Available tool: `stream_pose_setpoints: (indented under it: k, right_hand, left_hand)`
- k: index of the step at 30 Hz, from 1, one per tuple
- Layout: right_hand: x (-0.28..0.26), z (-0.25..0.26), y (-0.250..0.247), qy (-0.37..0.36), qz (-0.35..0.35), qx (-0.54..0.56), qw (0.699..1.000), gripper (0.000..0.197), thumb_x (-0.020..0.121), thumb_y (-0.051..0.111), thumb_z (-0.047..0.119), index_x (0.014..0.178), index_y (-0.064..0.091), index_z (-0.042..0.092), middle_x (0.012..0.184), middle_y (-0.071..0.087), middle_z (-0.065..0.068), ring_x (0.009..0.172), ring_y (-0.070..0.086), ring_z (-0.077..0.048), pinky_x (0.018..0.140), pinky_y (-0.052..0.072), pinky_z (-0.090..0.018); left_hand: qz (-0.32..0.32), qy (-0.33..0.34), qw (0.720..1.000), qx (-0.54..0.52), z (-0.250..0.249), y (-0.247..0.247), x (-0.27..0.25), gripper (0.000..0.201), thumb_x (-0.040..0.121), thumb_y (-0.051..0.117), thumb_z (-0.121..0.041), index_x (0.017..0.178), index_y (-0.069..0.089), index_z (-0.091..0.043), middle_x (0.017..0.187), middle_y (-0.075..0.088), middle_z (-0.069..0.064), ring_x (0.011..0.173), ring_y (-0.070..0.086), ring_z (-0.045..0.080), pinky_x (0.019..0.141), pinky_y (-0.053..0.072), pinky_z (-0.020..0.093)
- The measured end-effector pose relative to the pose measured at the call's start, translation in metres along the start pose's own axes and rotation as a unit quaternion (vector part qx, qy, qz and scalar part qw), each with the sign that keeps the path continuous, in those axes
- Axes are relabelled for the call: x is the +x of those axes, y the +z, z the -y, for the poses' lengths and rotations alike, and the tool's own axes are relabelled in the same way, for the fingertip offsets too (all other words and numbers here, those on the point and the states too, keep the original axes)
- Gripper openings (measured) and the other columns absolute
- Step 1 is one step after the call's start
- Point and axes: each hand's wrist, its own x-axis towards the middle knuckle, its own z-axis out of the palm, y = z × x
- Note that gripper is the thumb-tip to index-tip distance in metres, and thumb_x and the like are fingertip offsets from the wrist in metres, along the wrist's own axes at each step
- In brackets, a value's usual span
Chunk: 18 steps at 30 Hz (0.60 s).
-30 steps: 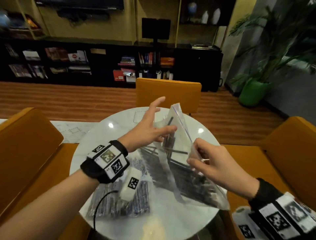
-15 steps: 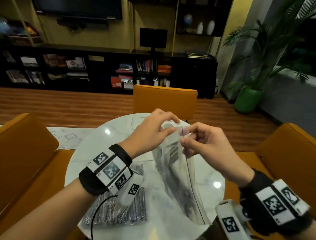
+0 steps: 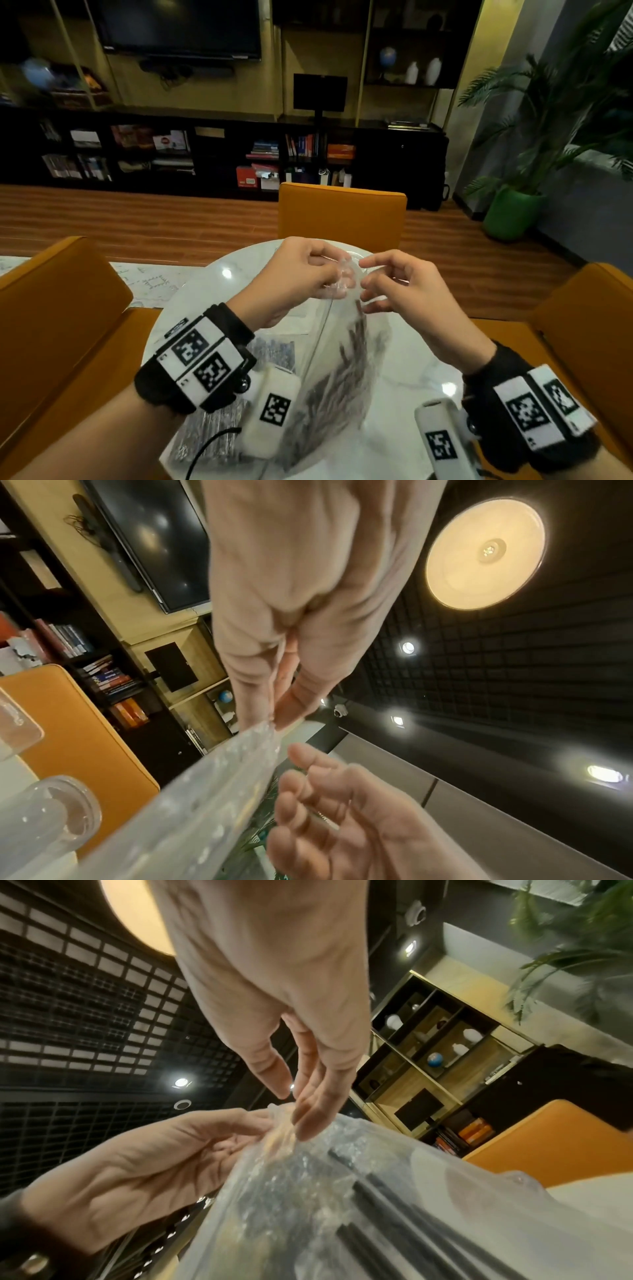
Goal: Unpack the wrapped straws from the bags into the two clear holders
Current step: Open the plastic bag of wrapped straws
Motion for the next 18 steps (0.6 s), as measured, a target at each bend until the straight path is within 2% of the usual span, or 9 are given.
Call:
stream_pose_setpoints:
  k: [2, 4, 5, 8, 11, 14, 18]
  right_hand:
    - [-0.002, -0.004, 0.0, 0.012, 0.009, 0.001, 1.0, 0.02, 0.092, 0.054, -0.001, 0.101, 0.068, 0.01, 0.076, 0.067, -0.009, 0.067, 0.069, -0.015, 0.064, 0.061, -0.029]
    - [-0.006, -0.008, 0.004, 0.023, 0.02, 0.007, 1.0, 0.018, 0.091, 0.056, 0.001, 0.099, 0.068, 0.011, 0.079, 0.069, -0.011, 0.068, 0.069, -0.017, 0.063, 0.06, -0.028]
    - [-0.008, -0.01, 0.007, 0.029, 0.026, 0.01, 0.999, 0.016, 0.092, 0.057, 0.004, 0.099, 0.068, 0.012, 0.081, 0.07, -0.013, 0.068, 0.07, -0.017, 0.063, 0.06, -0.029]
    - [-0.012, -0.015, 0.015, 0.048, 0.031, -0.002, 0.998, 0.011, 0.093, 0.061, 0.02, 0.101, 0.066, 0.016, 0.087, 0.071, -0.011, 0.073, 0.072, -0.017, 0.066, 0.062, -0.031]
    - [-0.01, -0.018, 0.016, 0.054, 0.016, -0.011, 0.998, 0.021, 0.089, 0.066, 0.032, 0.104, 0.064, 0.017, 0.089, 0.071, -0.007, 0.079, 0.073, -0.017, 0.069, 0.063, -0.033]
    - [-0.007, -0.016, 0.013, 0.033, 0.001, -0.008, 0.999, 0.02, 0.089, 0.068, 0.025, 0.104, 0.065, 0.013, 0.087, 0.073, -0.009, 0.079, 0.074, -0.02, 0.067, 0.062, -0.032]
    - [-0.004, -0.013, 0.01, -0.006, -0.024, 0.0, 1.0, 0.01, 0.089, 0.068, 0.014, 0.092, 0.074, 0.008, 0.077, 0.075, -0.014, 0.071, 0.074, -0.024, 0.066, 0.061, -0.034]
  left_hand:
    - [-0.019, -0.003, 1.0, 0.008, 0.0, -0.002, 0.002, 0.01, 0.088, 0.062, 0.004, 0.093, 0.068, -0.001, 0.091, 0.073, 0.029, 0.085, 0.073, 0.036, 0.069, 0.059, 0.031]
    - [-0.045, 0.001, 0.999, 0.022, 0.001, -0.001, 0.005, 0.005, 0.087, 0.065, -0.002, 0.089, 0.07, -0.003, 0.081, 0.072, 0.025, 0.074, 0.07, 0.031, 0.057, 0.056, 0.023]
    - [-0.054, 0.003, 0.998, 0.032, 0.002, 0.0, 0.006, 0.005, 0.088, 0.066, -0.005, 0.089, 0.071, -0.004, 0.08, 0.072, 0.023, 0.071, 0.069, 0.028, 0.056, 0.056, 0.021]
    - [-0.053, 0.009, 0.996, 0.066, 0.005, 0.006, 0.006, 0.009, 0.088, 0.067, -0.01, 0.092, 0.073, -0.005, 0.092, 0.074, 0.02, 0.079, 0.073, 0.028, 0.062, 0.06, 0.023]
    - [-0.035, 0.005, 0.998, 0.045, 0.005, 0.008, 0.006, 0.017, 0.085, 0.064, 0.004, 0.1, 0.069, -0.002, 0.089, 0.074, 0.02, 0.075, 0.074, 0.023, 0.065, 0.061, 0.026]
    - [-0.023, 0.01, 1.0, 0.0, 0.003, 0.009, 0.004, 0.027, 0.079, 0.07, 0.009, 0.103, 0.066, -0.002, 0.087, 0.075, 0.022, 0.078, 0.075, 0.029, 0.076, 0.063, 0.034]
    - [-0.027, 0.005, 0.999, -0.037, 0.001, 0.015, 0.005, 0.017, 0.08, 0.072, 0.006, 0.095, 0.066, -0.001, 0.085, 0.074, 0.022, 0.074, 0.075, 0.023, 0.074, 0.063, 0.033]
